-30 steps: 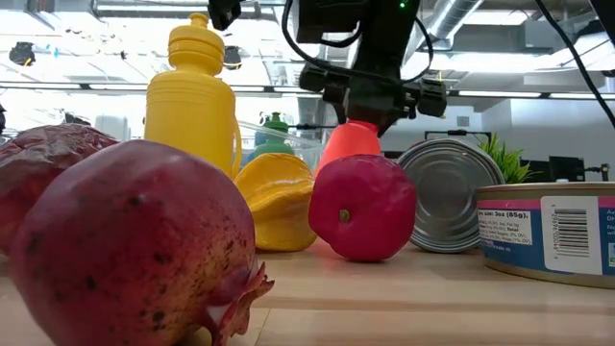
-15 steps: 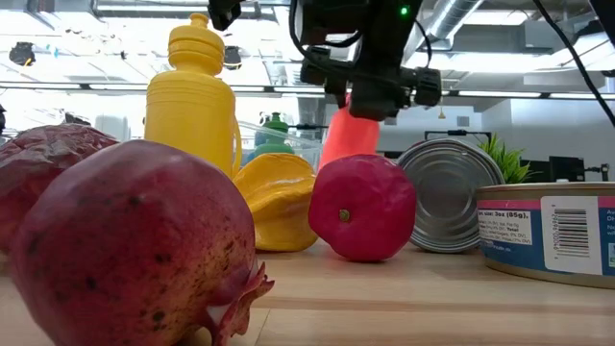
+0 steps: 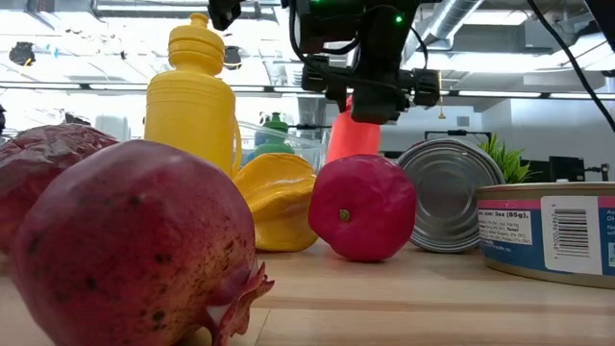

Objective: Pick & Place Food Item
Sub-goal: Put the orange water bottle into the left transparent bin

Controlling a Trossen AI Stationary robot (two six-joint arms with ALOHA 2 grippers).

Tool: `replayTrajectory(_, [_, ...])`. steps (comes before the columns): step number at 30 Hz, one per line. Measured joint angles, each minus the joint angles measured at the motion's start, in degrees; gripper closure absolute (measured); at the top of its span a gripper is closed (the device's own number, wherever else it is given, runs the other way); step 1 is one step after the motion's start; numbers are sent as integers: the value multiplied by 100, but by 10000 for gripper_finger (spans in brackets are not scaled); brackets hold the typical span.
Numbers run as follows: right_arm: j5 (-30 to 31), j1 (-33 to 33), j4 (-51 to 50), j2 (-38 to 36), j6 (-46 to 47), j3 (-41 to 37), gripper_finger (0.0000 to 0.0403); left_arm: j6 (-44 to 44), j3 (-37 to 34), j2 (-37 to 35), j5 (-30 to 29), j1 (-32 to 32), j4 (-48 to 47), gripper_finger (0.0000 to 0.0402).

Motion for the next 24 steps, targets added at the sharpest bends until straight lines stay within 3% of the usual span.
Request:
replayTrajectory(6, [84,-131,189,0,198,0,181,-5,0,0,0,0,0,170])
replayTrajectory(16, [-180,-125,196,0,702,0,123,53,0,0,0,-189,0,170])
replayTrajectory(24, [-25,-25,499,0,723,1,84,68,0,0,0,-192,-2,170])
